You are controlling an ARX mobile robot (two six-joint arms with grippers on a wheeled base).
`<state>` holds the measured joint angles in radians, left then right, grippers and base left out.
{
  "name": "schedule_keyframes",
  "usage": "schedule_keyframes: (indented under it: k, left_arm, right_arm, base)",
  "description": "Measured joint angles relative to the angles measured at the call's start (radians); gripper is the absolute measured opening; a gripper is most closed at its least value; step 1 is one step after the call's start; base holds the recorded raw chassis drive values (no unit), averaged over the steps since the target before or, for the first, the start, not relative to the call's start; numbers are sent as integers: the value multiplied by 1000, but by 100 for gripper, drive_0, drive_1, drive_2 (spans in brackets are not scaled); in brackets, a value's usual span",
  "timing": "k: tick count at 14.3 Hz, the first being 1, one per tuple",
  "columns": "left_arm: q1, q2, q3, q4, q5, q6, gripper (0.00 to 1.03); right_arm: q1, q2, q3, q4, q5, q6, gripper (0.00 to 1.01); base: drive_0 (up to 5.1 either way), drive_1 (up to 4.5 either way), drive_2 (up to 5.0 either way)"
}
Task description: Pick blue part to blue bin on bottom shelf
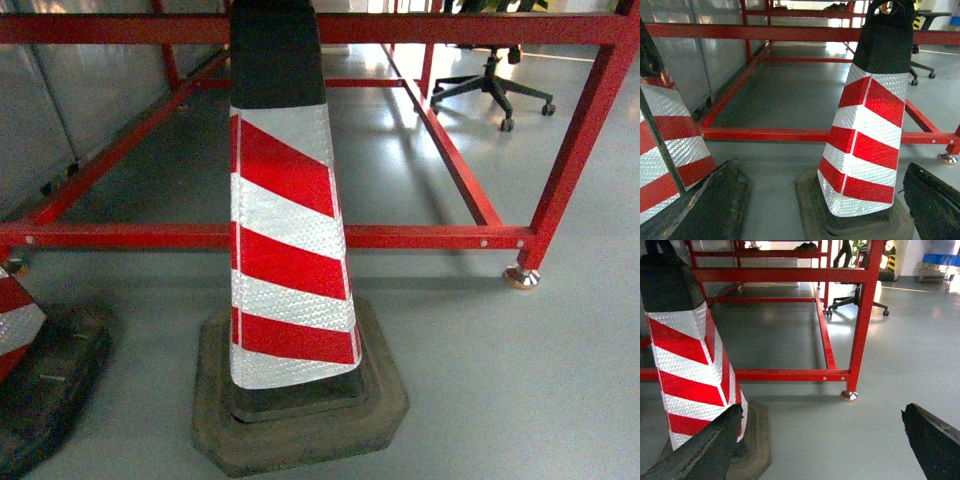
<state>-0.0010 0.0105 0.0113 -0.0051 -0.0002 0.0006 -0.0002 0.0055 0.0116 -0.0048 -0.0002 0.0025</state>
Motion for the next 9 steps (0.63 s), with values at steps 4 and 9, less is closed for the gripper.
schedule_keyframes:
  k: [4,9]
  left_arm:
    - [0,0,0,0,0,0,98]
    - [0,0,0,0,0,0,98]
  right_arm:
    - [0,0,0,0,0,0,98]
    - [0,0,0,0,0,0,98]
  base:
    - [0,0,0]
    - [0,0,0]
